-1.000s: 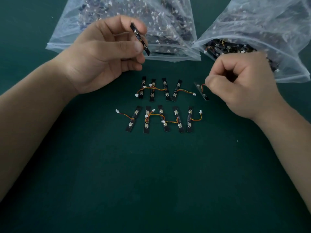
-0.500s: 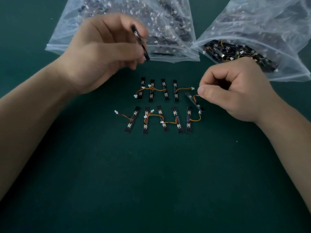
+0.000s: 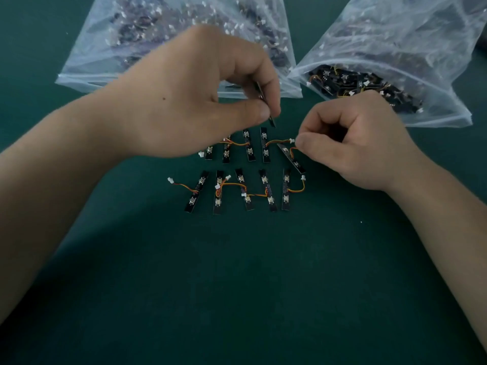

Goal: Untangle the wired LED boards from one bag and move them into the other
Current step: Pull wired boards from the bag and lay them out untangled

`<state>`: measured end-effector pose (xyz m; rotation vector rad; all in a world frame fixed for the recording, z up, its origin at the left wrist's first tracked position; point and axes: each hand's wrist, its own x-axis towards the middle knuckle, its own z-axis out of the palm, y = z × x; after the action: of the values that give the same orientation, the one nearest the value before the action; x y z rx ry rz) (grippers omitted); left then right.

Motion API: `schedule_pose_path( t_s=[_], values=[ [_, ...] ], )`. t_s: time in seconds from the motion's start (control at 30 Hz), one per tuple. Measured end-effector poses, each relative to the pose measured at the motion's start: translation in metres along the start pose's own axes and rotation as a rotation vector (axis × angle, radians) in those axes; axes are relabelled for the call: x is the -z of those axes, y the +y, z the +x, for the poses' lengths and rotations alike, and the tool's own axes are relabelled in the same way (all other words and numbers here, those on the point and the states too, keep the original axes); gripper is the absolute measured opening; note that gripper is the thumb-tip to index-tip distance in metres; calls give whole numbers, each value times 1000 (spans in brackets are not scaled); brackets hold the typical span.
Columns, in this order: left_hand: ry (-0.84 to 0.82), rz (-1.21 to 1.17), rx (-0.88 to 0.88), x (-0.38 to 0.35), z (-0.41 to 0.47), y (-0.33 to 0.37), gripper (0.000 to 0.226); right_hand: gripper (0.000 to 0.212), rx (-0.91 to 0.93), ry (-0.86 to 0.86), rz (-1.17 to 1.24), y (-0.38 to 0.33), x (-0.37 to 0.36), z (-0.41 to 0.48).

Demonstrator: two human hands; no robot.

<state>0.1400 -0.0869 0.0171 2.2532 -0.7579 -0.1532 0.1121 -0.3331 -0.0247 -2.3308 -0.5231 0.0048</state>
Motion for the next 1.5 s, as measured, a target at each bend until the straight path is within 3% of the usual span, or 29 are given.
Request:
schedule_pose_path(
  t_s=[0.1,0.23,0.63,0.87,1.5],
  values=[
    [-52,110,-82,-3,4,0,3,16,-2,2,3,0,0,1],
    [-35,232,-94,-7,9,-4,13,14,0,9,12,1,0,0],
    [-30,354,-116,-11,8,-11,9,15,10,72,-17,0,-3,1],
    [-20,354,-110,-12,9,-10,8,16,3,137,-54,3,-5,2],
    [-25,333,-113,-12,9,-11,10,16,57,107,-84,3,-4,1]
  ],
)
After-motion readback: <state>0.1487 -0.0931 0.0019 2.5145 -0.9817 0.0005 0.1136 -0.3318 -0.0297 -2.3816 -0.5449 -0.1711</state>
